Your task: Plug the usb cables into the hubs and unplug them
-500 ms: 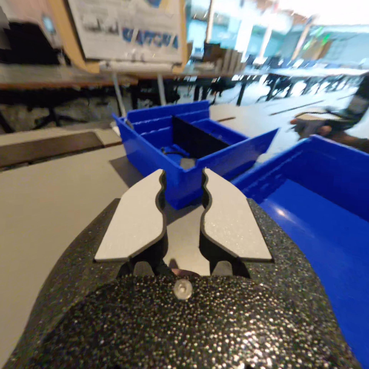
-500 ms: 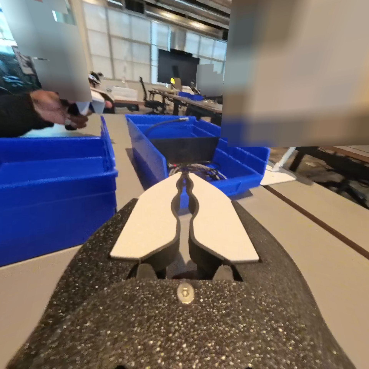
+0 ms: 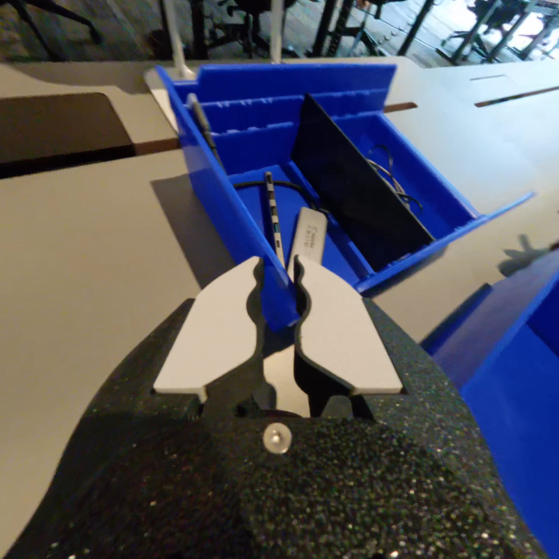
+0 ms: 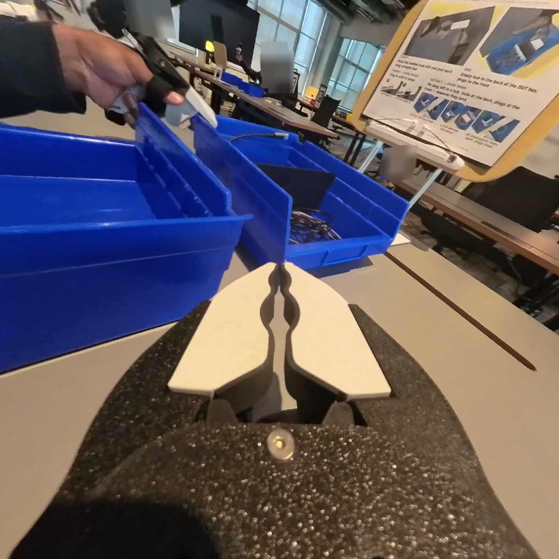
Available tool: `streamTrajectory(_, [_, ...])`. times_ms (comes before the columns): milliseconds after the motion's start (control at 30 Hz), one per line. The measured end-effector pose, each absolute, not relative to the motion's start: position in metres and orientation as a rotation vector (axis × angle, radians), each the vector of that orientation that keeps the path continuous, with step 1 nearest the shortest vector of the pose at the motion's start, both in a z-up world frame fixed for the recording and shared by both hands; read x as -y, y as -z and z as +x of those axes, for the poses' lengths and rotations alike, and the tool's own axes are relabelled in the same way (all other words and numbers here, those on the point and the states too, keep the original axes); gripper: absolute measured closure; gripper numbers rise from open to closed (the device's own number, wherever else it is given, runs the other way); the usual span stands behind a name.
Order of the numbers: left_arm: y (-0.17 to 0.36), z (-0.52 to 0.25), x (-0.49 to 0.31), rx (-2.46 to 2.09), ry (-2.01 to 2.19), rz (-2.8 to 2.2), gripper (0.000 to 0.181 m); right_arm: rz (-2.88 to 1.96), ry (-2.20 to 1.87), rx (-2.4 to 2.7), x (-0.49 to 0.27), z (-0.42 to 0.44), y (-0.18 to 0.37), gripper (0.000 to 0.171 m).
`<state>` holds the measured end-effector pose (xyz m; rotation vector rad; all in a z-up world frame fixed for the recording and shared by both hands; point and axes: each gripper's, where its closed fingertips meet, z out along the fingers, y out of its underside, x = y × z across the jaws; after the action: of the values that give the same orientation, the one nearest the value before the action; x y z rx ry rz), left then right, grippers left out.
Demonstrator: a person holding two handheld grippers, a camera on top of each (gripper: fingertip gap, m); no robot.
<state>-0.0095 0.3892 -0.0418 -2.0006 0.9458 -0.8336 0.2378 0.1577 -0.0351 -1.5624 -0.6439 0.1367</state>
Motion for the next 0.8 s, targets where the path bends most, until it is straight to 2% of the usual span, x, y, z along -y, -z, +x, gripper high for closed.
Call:
streamTrajectory(33, [0.041,-0.011,-0.395,-0.924,0.808,-1.985,0.166,-1.567,-0.120,0.641,-0.156,0.237,0.036,0.171])
streamTrajectory(267, [0.037,-0.022,-0.417,-0.830,0.686,-1.901,0.173,-1.592,0.067,0.610,-0.147,0.243,0.032,0.171])
streamTrajectory(467, [0.036,-0.043,-0.426,-0.854,0.693,-1.887,0.173,-1.612,0.034,0.405,-0.136,0.261,0.011,0.168])
streamTrajectory(667, [0.037,-0.082,-0.437,-0.850,0.681,-1.910,0.173,-1.752,-0.132,0.150,-0.130,0.274,0.020,0.160])
streamTrajectory(800, [0.037,-0.113,-0.446,-0.830,0.667,-1.924,0.174,-1.792,-0.289,0.121,-0.127,0.260,0.008,0.145])
